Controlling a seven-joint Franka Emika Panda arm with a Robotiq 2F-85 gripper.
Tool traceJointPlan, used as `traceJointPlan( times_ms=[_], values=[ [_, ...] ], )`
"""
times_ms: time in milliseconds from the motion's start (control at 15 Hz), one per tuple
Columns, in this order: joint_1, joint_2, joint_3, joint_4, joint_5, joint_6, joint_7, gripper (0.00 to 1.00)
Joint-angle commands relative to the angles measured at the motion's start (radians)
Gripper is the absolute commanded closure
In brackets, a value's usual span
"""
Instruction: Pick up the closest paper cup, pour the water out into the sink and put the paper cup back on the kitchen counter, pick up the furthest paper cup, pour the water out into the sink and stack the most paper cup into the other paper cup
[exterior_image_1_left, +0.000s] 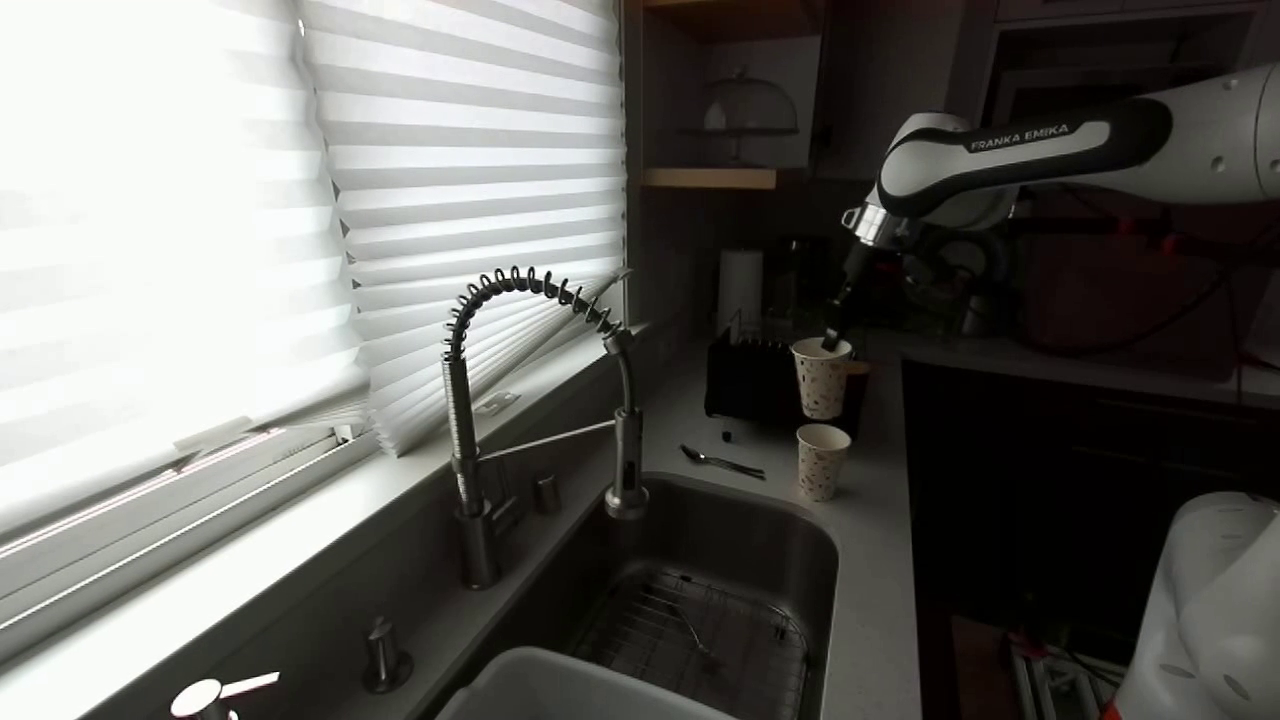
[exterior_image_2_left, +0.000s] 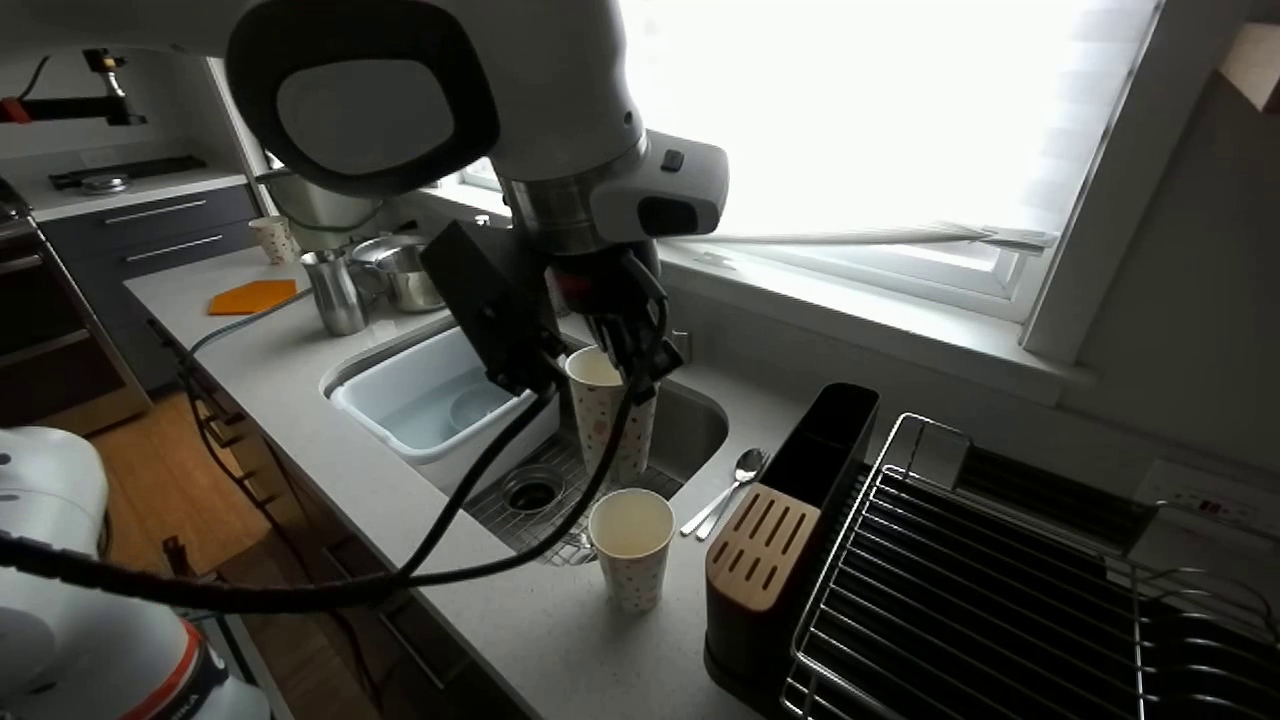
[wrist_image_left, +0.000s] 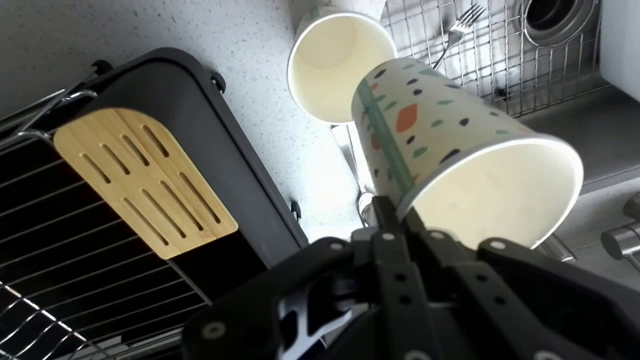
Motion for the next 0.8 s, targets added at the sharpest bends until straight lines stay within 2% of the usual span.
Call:
traceJointPlan(
  times_ms=[0,733],
  values=[
    [-0.014,-0.03,-0.021,-0.053,0.04,-0.003,-0.047,0.99],
    [-0.101,0.015,0.0,-0.122,-0.007,0.154,0.129,0.99]
  ],
)
